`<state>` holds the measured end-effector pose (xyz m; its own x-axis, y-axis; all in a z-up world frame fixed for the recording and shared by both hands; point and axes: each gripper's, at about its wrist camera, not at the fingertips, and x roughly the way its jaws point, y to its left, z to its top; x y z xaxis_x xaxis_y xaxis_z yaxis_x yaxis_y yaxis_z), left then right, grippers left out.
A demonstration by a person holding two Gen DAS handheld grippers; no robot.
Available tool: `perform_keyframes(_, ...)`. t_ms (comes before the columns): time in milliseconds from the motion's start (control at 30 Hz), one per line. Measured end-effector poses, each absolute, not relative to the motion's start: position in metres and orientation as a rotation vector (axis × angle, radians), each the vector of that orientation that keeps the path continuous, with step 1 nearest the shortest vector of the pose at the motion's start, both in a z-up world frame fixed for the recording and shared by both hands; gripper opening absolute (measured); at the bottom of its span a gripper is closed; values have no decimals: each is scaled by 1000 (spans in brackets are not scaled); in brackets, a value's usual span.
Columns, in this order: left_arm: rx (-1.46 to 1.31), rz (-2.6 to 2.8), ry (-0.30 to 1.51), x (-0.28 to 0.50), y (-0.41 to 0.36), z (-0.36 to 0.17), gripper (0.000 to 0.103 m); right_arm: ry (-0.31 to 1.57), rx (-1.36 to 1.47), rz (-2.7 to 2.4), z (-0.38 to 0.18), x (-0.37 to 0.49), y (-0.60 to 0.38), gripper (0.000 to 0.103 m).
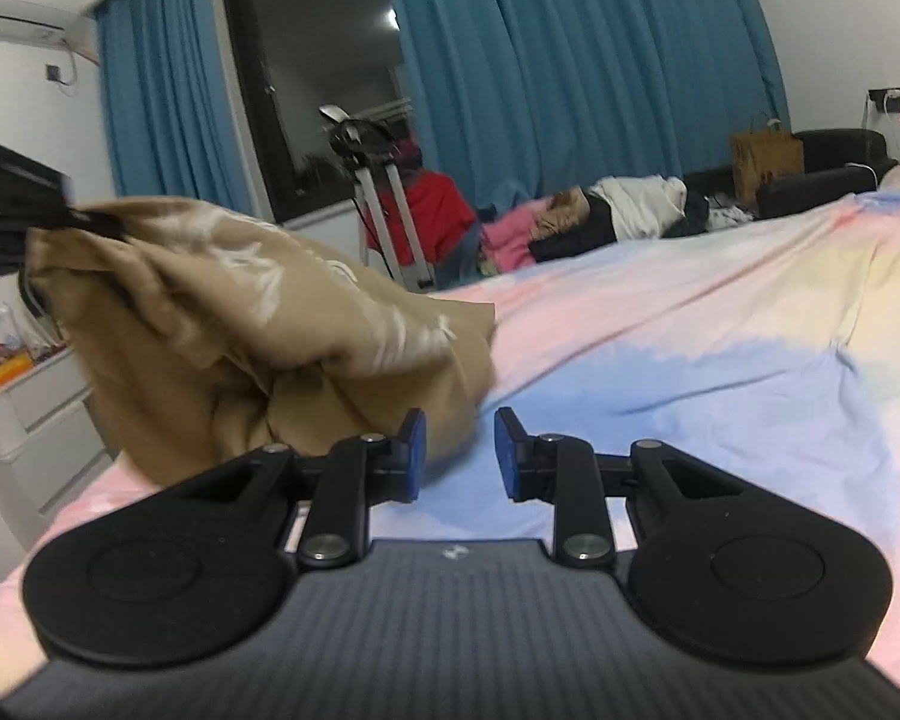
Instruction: Fold clothes
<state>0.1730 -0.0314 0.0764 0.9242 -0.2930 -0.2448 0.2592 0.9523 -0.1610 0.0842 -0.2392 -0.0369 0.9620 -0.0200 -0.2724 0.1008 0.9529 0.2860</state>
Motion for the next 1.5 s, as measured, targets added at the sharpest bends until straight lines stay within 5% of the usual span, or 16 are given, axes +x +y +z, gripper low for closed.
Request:
perform_keyframes(367,-413,-199,206,8,74,64,4,275,193,145,-15,31,-196,31)
perform_keyframes(467,-518,-166,223,1,102,41,4,331,91,225,-24,31,-164,57)
perform_keyframes(533,-585,-155,240,-3,118,27,4,356,25,277,-32,32,-142,65)
perform_keyframes(867,-525,-14,282,-3,149,-5,5,481,-251,358,-95,77,-46,64)
perform_keyframes(967,-494,-8,306,13,145,-8,5,470,-197,318,-95,92,-45,49)
perform_keyframes(1000,-481,-1,314,20,143,-8,5,468,-186,308,-94,94,-46,24)
perform_keyframes(1033,-466,8,328,30,140,-8,5,469,-178,304,-91,93,-49,11)
perform_keyframes(1500,-317,-111,512,94,106,-10,11,276,4,355,13,44,-161,5)
